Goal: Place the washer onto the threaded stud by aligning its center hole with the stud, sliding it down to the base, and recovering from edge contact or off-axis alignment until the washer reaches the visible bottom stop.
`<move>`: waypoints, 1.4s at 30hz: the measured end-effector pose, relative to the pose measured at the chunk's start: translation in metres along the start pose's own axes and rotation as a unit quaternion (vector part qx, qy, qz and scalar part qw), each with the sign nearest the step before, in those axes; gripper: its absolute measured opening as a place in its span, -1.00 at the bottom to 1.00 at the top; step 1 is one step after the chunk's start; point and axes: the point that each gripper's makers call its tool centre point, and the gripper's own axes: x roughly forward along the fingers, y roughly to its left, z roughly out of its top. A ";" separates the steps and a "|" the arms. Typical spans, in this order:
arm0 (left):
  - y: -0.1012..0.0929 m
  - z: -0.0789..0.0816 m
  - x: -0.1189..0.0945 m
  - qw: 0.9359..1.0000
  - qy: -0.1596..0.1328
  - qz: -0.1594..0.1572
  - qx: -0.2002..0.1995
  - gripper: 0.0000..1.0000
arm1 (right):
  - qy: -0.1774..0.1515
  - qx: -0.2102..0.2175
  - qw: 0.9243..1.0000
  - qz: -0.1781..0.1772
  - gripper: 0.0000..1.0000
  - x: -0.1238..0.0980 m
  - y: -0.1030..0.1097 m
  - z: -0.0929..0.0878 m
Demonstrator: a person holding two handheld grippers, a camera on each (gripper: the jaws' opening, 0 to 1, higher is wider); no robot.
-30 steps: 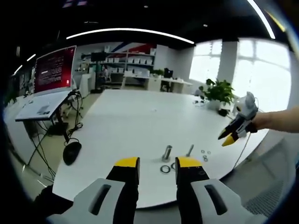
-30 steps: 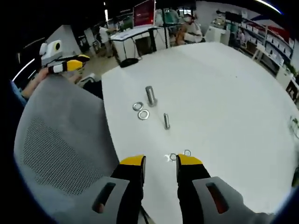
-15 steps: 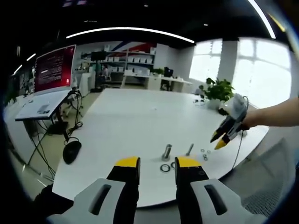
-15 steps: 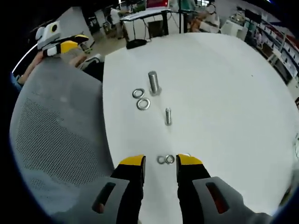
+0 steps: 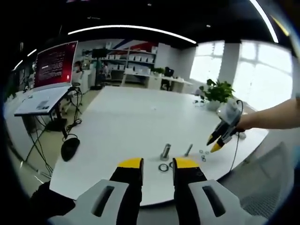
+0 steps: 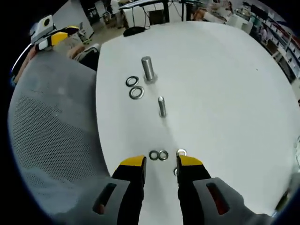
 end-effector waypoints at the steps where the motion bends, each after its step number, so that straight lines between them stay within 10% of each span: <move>1: 0.000 0.000 0.000 1.000 -0.001 0.000 0.000 -0.57 | 0.008 -0.004 1.000 0.001 -0.47 0.002 0.001 -0.003; 42: 0.002 -0.002 -0.003 1.000 -0.001 0.007 -0.016 -0.65 | 0.094 -0.117 0.989 0.017 -0.65 0.039 0.005 -0.010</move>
